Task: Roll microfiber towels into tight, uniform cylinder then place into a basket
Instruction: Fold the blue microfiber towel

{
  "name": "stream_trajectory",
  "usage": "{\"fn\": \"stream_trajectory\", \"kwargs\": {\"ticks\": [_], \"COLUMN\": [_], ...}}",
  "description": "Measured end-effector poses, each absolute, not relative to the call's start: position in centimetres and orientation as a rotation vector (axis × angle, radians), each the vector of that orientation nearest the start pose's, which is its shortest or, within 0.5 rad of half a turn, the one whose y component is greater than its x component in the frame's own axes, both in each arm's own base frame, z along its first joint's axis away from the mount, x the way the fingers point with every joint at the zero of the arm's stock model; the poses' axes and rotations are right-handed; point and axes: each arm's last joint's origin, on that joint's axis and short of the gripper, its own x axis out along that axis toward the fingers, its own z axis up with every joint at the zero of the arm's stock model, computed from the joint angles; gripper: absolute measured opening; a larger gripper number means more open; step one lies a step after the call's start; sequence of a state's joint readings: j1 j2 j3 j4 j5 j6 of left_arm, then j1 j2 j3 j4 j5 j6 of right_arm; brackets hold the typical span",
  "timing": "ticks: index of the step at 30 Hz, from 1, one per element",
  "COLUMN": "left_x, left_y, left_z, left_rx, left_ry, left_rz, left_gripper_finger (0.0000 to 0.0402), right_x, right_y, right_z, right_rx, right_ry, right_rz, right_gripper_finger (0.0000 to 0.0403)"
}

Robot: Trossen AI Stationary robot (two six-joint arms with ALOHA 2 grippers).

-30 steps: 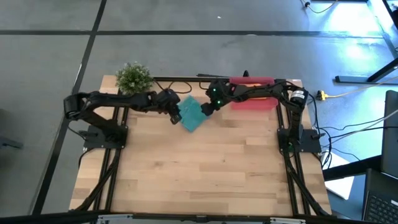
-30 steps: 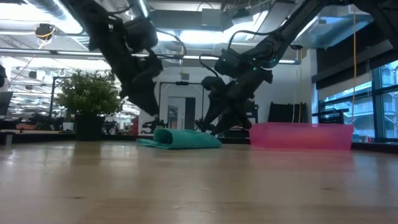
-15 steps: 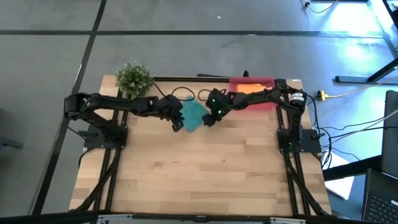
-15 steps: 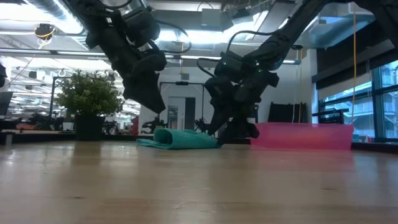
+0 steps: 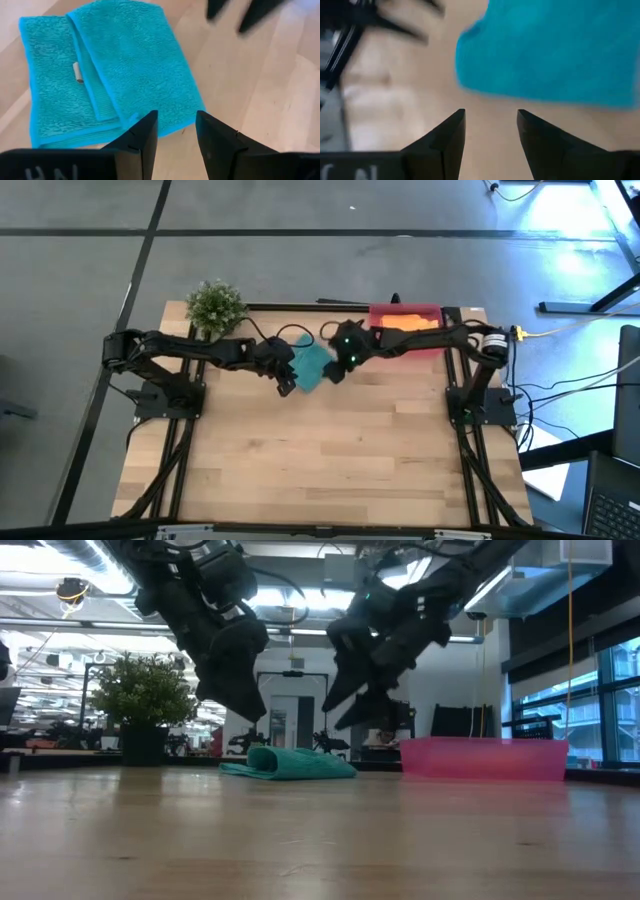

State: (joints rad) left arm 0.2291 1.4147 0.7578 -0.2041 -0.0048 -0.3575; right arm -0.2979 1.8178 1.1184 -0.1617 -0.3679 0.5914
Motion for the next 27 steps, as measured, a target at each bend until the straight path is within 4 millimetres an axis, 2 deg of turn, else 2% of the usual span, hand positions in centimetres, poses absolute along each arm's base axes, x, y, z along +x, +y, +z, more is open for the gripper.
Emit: {"fn": "stream_trajectory", "kwargs": {"ticks": [3, 5, 9, 13, 17, 22, 27], "left_x": [26.5, 26.4, 26.6, 27.4, 28.3, 28.4, 28.1], "left_y": [6.2, 6.2, 6.4, 6.6, 6.7, 7.2, 7.8], "left_z": [18.9, 18.8, 18.5, 17.3, 15.6, 13.5, 12.9], "left_rx": [-0.431, -0.425, -0.392, -0.385, -0.385, -0.379, -0.376], "left_ry": [0.819, 0.827, 0.82, 0.82, 0.84, 0.917, 0.955], "left_rz": [0.379, 0.392, 0.434, 0.447, 0.445, 0.513, 0.543], "left_gripper_finger": [0.0125, 0.0125, 0.0125, 0.0125, 0.0125, 0.0125, 0.0125], "right_x": [35.4, 35.2, 34.8, 34.6, 34.6, 34.6, 34.7], "right_y": [-11.1, -11.9, -13.6, -15.0, -15.5, -15.5, -15.5], "right_z": [18.8, 18.8, 17.4, 16.2, 15.3, 14.8, 14.9], "right_rx": [0.75, 0.707, 0.69, 0.718, 0.716, 0.718, 0.705], "right_ry": [0.756, 0.746, 0.772, 0.785, 0.8, 0.823, 0.819], "right_rz": [-0.281, -0.334, -0.421, -0.444, -0.438, -0.397, -0.374], "right_gripper_finger": [0.0181, 0.0181, 0.0181, 0.0181, 0.0181, 0.0181, 0.0181]}}
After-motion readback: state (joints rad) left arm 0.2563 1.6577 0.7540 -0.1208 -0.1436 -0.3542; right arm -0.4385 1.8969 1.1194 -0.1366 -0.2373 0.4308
